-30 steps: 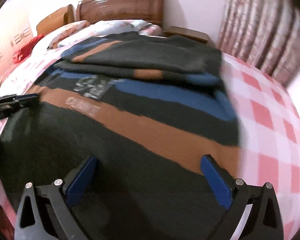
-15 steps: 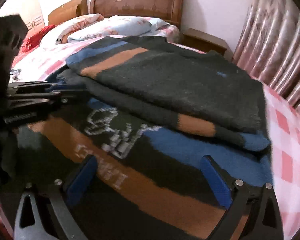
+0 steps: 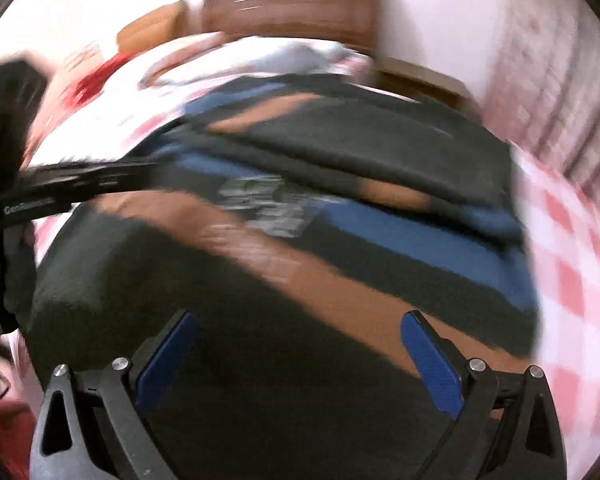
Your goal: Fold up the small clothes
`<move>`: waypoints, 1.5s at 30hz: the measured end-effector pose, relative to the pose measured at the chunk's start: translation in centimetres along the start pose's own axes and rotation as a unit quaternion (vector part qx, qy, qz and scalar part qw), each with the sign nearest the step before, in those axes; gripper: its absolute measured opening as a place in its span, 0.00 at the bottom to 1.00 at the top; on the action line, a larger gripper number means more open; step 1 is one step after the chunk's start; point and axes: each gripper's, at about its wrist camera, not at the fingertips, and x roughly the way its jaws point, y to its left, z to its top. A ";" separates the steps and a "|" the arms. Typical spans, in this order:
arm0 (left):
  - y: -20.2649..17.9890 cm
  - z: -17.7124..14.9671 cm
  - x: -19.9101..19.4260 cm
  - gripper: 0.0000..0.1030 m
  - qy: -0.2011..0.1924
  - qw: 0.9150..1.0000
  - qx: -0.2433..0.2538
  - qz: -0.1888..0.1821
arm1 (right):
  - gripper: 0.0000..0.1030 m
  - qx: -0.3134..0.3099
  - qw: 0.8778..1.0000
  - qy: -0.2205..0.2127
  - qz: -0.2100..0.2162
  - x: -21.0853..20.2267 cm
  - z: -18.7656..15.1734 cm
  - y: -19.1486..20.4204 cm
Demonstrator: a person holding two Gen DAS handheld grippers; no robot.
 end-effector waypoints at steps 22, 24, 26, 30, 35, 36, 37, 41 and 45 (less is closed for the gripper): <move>-4.1 -5.3 -0.6 0.19 0.026 0.996 0.077 0.024 | 1.00 -0.051 0.999 0.000 -0.002 -0.7 -3.2 4.0; -2.7 -6.3 -1.6 0.19 0.020 0.997 0.073 0.011 | 1.00 -0.045 0.999 0.000 0.007 -1.3 -4.0 2.9; -0.5 -7.1 -2.9 0.19 0.017 0.999 0.045 0.002 | 1.00 -0.029 1.000 0.007 -0.001 -2.2 -5.1 1.0; 2.7 -8.9 -5.6 0.16 0.006 1.000 -0.003 -0.028 | 1.00 -0.001 1.000 0.017 -0.017 -3.8 -7.3 -1.5; 1.4 -7.9 -7.1 0.17 -0.025 0.999 -0.031 -0.012 | 1.00 0.020 1.000 0.001 -0.003 -5.0 -6.3 0.5; 0.5 -7.3 -7.3 0.17 -0.037 0.999 -0.025 -0.021 | 1.00 0.013 1.000 -0.009 0.013 -5.2 -5.8 1.5; -0.8 -6.7 -7.2 0.19 -0.043 0.999 -0.002 -0.010 | 1.00 0.001 1.000 -0.015 0.022 -4.9 -5.1 2.8; -2.8 -6.7 -4.0 0.20 0.003 0.997 0.055 0.060 | 1.00 -0.067 0.998 0.012 0.013 -2.1 -4.5 7.1; 0.3 -9.6 -5.2 0.19 0.006 0.998 0.028 0.050 | 1.00 -0.065 0.998 0.000 0.021 -3.2 -6.3 5.1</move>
